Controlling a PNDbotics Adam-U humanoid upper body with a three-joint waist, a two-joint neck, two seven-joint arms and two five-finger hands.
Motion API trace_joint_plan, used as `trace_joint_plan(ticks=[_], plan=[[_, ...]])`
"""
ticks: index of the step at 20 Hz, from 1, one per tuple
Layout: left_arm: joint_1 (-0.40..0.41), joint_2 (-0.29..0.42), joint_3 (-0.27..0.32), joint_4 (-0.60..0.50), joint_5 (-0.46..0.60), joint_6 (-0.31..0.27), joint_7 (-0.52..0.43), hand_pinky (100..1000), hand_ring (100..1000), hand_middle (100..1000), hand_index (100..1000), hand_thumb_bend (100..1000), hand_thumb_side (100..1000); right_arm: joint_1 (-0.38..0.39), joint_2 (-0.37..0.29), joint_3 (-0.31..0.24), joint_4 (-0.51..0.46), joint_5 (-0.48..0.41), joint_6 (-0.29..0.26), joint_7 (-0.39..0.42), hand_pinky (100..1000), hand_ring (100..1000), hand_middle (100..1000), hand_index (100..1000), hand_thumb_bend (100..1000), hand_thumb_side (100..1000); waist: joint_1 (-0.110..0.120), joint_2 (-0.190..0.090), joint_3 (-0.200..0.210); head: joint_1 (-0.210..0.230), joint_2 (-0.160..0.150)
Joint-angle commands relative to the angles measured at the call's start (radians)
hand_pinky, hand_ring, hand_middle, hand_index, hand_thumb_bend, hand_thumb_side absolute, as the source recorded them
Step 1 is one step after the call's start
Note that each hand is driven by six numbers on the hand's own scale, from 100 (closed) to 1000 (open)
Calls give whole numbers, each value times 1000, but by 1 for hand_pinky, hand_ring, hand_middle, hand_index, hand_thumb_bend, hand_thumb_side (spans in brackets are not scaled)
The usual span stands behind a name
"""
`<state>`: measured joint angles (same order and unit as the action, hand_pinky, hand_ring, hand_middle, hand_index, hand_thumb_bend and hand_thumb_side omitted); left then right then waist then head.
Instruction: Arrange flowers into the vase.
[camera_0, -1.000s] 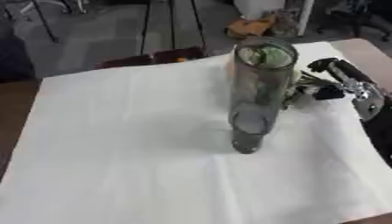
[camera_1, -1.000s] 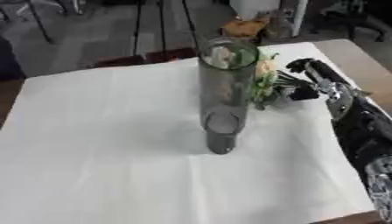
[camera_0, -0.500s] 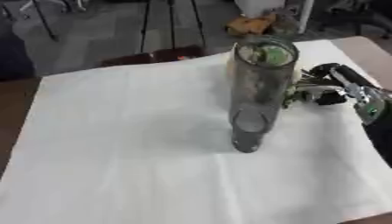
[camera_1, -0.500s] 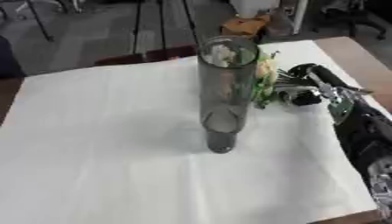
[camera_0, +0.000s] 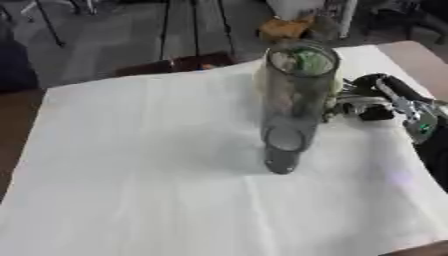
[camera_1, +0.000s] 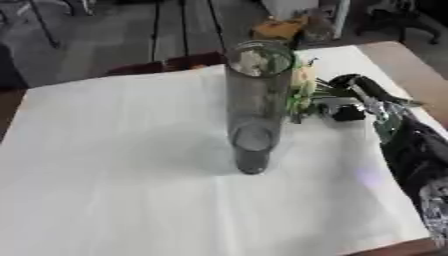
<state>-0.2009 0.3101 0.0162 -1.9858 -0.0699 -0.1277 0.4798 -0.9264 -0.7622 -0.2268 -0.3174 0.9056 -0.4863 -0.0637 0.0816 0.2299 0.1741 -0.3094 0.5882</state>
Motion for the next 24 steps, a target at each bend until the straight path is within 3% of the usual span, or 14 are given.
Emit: trace_joint_plan(ticks=[1, 2, 7, 8, 10, 11, 13, 19, 22, 23, 24], plan=[[-5, 17, 5, -14, 3, -2, -5, 706, 672, 656, 836, 511, 968, -12, -35, 8, 4, 4, 4, -8, 864, 820, 748, 847, 470, 328, 13, 2, 3, -2, -6], [-5, 17, 5, -14, 3, -2, -5, 706, 671, 656, 836, 511, 968, -12, -35, 7, 5, 3, 6, -11, 869, 855, 771, 863, 492, 375, 14, 2, 3, -2, -6], [-4, 17, 5, -14, 3, -2, -5, 706, 671, 656, 836, 511, 968, -13, -31, 8, 4, 1, 29, -36, 869, 855, 771, 863, 492, 375, 14, 1, 2, -3, -6], [-4, 17, 5, -14, 3, -2, -5, 706, 670, 656, 836, 511, 968, -12, -28, 11, 6, 2, 28, -36, 652, 706, 709, 819, 519, 431, 14, 0, 2, -4, -6], [-4, 17, 5, -14, 4, -2, -5, 706, 670, 656, 836, 511, 968, -13, -24, 17, 12, 0, 18, -17, 652, 706, 709, 819, 519, 431, 14, -2, 2, -5, -5], [-4, 17, 5, -14, 4, -3, -5, 706, 670, 656, 836, 511, 968, -14, -24, 16, 12, -3, 16, -7, 482, 564, 638, 774, 539, 471, 13, -2, 1, -5, -4], [-4, 17, 5, -14, 3, -3, -5, 707, 670, 656, 836, 511, 968, -16, -23, 16, 4, -4, 13, 15, 393, 486, 594, 734, 546, 488, 12, -5, -1, -6, -4], [-4, 17, 6, -14, 1, -4, -4, 707, 670, 655, 836, 512, 967, -17, -19, -2, -26, 3, 21, 48, 239, 368, 536, 688, 602, 555, 9, -8, -4, -7, -5], [-4, 17, 6, -14, 1, -3, -4, 707, 670, 655, 836, 512, 967, -17, -17, -8, -34, 8, 25, 54, 243, 371, 538, 689, 607, 558, 8, -9, -4, -6, -5], [-4, 17, 6, -14, 0, -4, -3, 707, 669, 655, 836, 513, 967, -18, -17, -12, -40, 7, 26, 50, 473, 555, 606, 750, 614, 571, 7, -9, -5, -6, -5], [-4, 17, 6, -14, 0, -4, -3, 707, 669, 655, 836, 513, 967, -19, -16, -15, -47, 8, 27, 44, 566, 650, 658, 794, 609, 575, 6, -10, -5, -6, -6]])
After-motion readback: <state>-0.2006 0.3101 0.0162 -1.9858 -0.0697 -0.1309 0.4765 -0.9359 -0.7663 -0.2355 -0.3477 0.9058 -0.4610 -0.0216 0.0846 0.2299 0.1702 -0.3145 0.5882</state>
